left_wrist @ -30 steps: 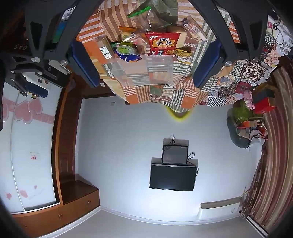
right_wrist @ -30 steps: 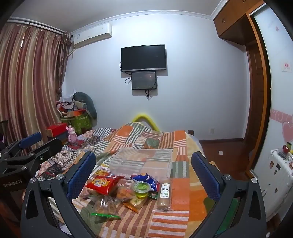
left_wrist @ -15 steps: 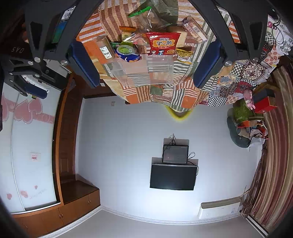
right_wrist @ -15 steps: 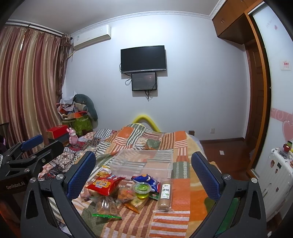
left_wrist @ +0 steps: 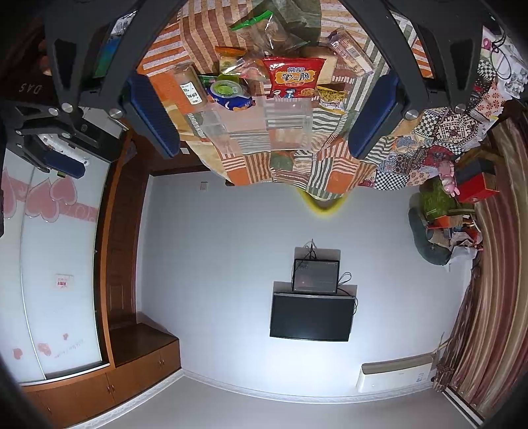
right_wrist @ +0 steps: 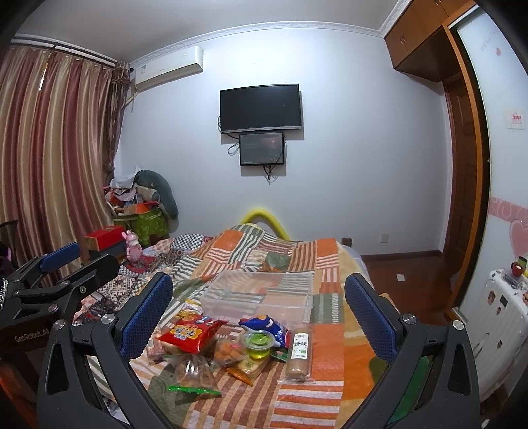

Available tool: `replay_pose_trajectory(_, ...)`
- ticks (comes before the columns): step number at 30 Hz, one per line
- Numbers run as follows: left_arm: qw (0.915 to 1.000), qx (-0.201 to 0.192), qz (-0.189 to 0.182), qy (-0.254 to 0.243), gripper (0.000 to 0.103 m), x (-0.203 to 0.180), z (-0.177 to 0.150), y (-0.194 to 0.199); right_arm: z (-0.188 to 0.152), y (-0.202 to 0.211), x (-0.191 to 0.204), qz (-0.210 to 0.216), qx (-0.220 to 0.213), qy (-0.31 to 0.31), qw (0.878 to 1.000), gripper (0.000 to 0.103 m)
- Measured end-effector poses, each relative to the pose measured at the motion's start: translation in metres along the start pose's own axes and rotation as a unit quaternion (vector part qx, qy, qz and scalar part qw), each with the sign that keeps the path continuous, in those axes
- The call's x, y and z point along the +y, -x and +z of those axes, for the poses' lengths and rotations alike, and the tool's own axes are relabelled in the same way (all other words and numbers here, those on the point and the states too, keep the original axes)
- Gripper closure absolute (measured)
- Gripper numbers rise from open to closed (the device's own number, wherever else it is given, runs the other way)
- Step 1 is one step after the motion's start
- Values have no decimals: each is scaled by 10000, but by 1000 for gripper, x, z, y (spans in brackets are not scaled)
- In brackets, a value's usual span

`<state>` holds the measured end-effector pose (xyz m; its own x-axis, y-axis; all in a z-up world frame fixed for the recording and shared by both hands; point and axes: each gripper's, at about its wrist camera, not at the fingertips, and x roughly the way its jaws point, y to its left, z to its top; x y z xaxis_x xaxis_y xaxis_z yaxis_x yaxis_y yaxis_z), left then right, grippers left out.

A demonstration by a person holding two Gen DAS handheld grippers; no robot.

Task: Organize snacks

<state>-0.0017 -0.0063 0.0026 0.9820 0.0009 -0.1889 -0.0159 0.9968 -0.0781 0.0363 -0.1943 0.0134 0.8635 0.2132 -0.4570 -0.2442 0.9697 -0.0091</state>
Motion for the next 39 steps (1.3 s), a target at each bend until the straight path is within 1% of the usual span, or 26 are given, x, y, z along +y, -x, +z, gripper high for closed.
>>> replay_pose_trajectory(30, 10000, -12, -12, 2, 0, 0, -1, -1, 1, -2, -1, 46, 6, -52, 10000, 0)
replay_pose_trajectory(39, 10000, 45, -20, 45, 0, 2, -3, -4, -1, -6, -2, 67, 50, -66, 9999, 0)
